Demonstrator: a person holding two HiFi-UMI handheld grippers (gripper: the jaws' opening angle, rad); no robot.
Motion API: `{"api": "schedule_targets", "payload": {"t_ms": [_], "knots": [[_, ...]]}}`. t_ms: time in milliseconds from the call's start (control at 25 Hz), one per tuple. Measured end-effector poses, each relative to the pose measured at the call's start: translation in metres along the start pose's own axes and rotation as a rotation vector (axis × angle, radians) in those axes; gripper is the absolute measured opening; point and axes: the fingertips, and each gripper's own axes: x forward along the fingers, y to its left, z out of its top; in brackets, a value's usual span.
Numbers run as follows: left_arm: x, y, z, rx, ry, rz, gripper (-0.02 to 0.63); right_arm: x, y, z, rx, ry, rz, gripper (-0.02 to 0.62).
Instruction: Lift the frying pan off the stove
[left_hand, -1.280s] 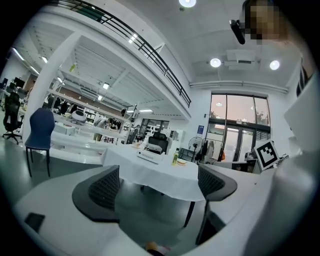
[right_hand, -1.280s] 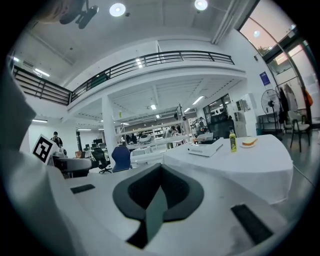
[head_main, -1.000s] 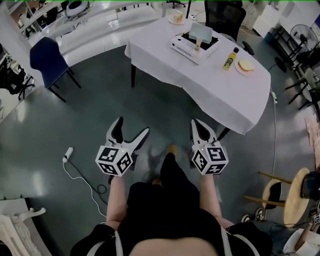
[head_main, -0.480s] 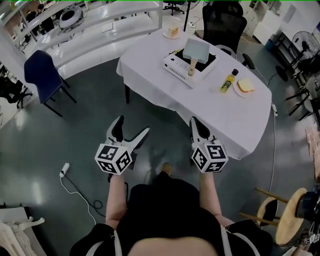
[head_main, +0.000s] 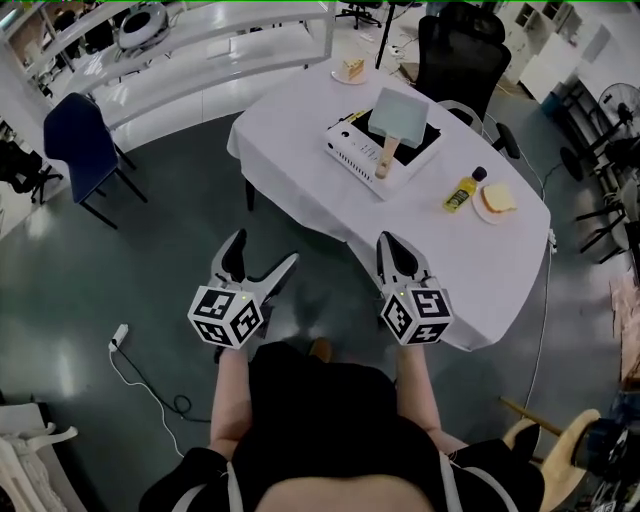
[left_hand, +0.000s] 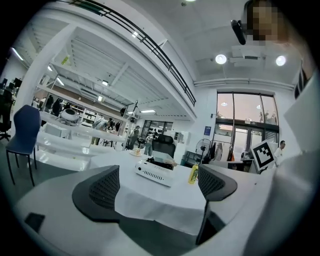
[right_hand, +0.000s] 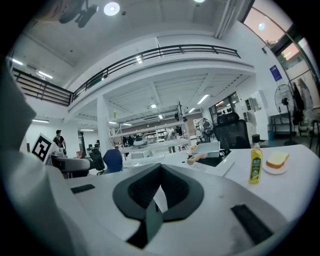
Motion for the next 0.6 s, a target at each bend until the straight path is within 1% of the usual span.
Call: {"api": "schedule_targets", "payload": {"t_ms": [240,400,480,600], "knots": [[0.007,0.002,-0.012,-0.03,0.037,0.019,0.5,0.008,-0.007,-0.014,0.029,0.049,0.005,0.003],[0.025,0.009,-0.026,-0.043,0.064,0.021,0.5,0.019,-0.018,-0.025,0.033,0.072,0.0,0.003],[0.039,0.011,-0.029,-0.042,0.078,0.004,0.5,0.026,-0.03,-0.026,0.042,0.071,-0.02,0.003],[0.072,0.012,-0.021,-0.041,0.09,-0.045,0.502,0.039,-0.052,-0.017,0.054,0.058,-0.066,0.003]]}}
